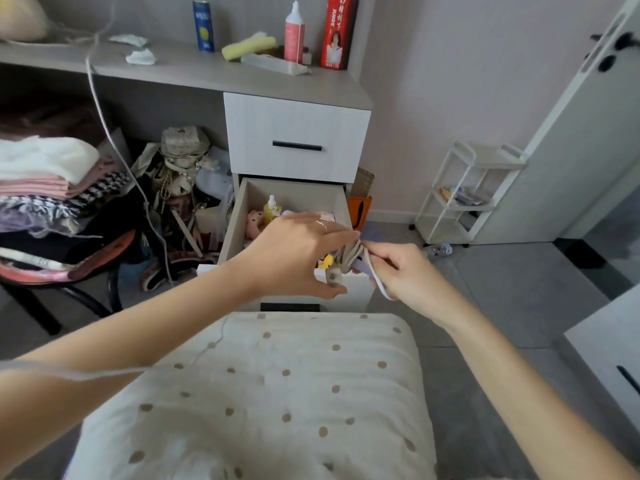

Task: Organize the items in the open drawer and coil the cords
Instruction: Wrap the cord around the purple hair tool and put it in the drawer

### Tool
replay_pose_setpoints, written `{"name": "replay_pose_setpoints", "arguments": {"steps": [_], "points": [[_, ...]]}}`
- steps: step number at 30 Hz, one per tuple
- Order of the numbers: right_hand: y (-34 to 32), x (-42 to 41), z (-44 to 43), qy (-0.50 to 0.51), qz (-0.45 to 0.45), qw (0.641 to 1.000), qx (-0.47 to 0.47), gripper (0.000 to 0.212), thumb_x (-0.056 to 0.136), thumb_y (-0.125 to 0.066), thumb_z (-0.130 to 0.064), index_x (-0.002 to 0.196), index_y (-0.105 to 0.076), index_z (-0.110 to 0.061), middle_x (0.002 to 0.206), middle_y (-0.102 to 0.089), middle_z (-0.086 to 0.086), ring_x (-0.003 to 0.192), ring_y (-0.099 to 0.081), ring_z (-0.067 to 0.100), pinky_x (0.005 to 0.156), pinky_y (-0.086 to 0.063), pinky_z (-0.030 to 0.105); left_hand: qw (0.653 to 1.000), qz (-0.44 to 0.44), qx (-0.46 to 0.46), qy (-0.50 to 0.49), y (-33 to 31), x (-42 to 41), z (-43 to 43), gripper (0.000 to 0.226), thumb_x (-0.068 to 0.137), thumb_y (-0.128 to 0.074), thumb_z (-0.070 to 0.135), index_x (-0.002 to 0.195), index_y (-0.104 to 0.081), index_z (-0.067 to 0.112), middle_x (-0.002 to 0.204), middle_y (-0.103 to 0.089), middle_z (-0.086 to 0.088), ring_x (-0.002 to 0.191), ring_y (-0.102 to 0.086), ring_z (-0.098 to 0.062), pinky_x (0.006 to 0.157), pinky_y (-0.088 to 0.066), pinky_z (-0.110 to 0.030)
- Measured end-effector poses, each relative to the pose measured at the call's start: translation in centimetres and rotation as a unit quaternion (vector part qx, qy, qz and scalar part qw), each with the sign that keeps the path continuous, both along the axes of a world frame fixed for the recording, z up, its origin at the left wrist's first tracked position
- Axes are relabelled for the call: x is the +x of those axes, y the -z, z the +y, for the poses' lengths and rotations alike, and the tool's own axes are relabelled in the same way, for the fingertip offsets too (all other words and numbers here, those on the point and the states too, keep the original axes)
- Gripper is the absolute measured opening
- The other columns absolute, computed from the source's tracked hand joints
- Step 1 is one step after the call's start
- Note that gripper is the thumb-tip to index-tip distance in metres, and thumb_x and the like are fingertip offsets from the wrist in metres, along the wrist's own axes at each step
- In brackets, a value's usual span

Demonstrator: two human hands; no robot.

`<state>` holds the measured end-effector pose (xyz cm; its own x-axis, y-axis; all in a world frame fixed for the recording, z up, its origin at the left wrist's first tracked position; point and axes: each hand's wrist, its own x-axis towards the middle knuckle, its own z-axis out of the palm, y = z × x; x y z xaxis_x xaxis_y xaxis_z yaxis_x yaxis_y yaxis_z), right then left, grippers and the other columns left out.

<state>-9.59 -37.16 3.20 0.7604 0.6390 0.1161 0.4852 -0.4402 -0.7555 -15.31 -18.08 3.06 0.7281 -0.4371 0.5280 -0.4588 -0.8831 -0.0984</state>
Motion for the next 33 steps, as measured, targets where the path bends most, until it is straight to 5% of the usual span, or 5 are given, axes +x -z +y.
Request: {"name": "replay_pose_setpoints", "arguments": {"steps": [7,14,25,31,33], "points": [[4.0,7.1,6.1,-0.013,-0.023,0.998,-0.056,0.037,0.101,-0.034,-0.012,0.132,-0.052,-0.020,0.116,-0.062,-0.003,0.102,-0.057,0.010,0.084,-0.043,0.019,0.995,0.081,-0.047,-0.044,3.6,6.8,5.1,0.049,0.071,-0.054,0.053,0.107,-0.070,0.023,0.079,-0.071,0.006,0.063,-0.064,-0.016,0.045,-0.046,-0.027],[9.7,15.5,15.2,0.037,0.033,0.998,0.037,0.035,0.100,-0.030,-0.005,0.099,-0.060,-0.021,0.087,-0.051,-0.015,0.073,-0.048,0.000,0.065,-0.037,0.012,0.957,0.133,-0.227,-0.125,10.3,13.0,11.4,0.045,0.073,-0.049,0.046,0.089,-0.077,0.014,0.052,-0.063,-0.006,0.043,-0.054,-0.024,0.046,-0.049,-0.031],[19.4,24.6,21.4,-0.067,0.027,0.997,-0.036,0.026,0.099,-0.037,-0.010,0.110,-0.060,-0.018,0.085,-0.052,-0.021,0.076,-0.050,-0.009,0.067,-0.034,0.005,0.916,0.338,-0.194,-0.094,20.4,21.9,18.9,0.079,0.061,-0.055,0.074,0.118,-0.060,0.020,0.097,-0.070,0.003,0.086,-0.064,-0.015,0.071,-0.052,-0.034],[23.5,27.5,22.3,0.132,0.323,0.928,0.130,0.027,0.103,-0.030,-0.026,0.103,-0.054,-0.013,0.087,-0.061,0.008,0.055,-0.055,0.011,0.043,-0.040,0.019,0.921,0.259,-0.255,-0.144,22.7,22.9,20.6,0.055,0.064,-0.059,0.054,0.107,-0.065,0.021,0.087,-0.068,0.004,0.076,-0.063,-0.016,0.064,-0.052,-0.035],[25.1,27.7,22.6,0.054,0.267,0.962,-0.027,0.009,0.098,-0.044,-0.019,0.103,-0.052,-0.017,0.093,-0.061,0.005,0.067,-0.057,0.012,0.054,-0.046,0.023,0.914,0.201,-0.300,-0.187,22.8,23.0,21.2,0.055,0.065,-0.058,0.053,0.105,-0.066,0.016,0.087,-0.067,0.000,0.077,-0.062,-0.019,0.066,-0.049,-0.031]]}}
